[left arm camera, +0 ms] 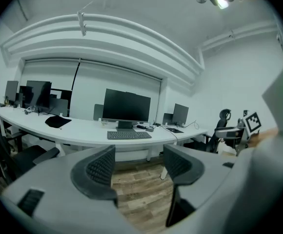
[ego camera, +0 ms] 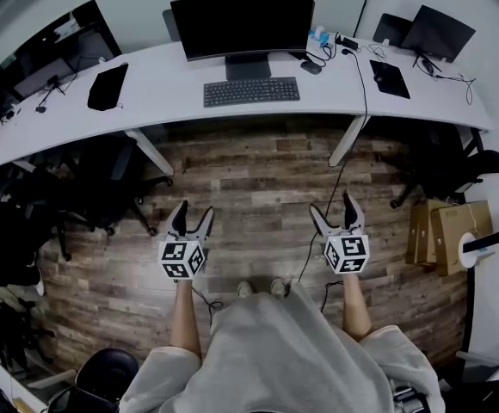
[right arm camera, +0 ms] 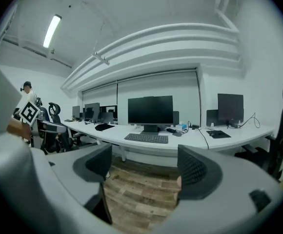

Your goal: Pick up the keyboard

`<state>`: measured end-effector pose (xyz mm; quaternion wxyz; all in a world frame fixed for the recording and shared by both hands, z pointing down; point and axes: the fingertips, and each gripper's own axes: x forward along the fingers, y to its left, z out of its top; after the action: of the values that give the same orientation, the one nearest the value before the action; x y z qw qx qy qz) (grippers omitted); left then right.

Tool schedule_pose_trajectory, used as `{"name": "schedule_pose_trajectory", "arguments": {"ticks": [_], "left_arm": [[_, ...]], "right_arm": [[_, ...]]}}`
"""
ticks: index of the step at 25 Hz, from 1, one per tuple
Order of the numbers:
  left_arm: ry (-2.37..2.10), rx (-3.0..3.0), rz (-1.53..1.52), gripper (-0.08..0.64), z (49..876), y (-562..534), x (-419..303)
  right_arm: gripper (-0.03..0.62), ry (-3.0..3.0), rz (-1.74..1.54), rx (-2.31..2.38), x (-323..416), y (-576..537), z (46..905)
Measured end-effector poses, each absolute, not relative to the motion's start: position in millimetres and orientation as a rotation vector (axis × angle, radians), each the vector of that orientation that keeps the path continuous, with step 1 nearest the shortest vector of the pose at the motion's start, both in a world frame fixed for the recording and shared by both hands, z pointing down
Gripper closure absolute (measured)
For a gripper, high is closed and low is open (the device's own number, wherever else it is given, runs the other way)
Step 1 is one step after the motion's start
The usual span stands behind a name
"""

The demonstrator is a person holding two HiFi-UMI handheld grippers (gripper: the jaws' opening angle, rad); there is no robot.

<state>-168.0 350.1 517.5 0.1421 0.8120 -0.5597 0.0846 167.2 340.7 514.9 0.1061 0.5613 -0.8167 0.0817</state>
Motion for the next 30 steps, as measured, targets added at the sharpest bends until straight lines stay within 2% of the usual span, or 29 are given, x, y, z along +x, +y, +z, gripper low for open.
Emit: {"name": "schedule_pose_trajectory", "arguments": {"ticks": [30], "left_arm": [[-1.782,2.268,0.273,0.276,527.3,338.2,-116.1]], "right_arm": [[0.214,-2.434,0.21,1.53,210.3,307.4,538.4]]}}
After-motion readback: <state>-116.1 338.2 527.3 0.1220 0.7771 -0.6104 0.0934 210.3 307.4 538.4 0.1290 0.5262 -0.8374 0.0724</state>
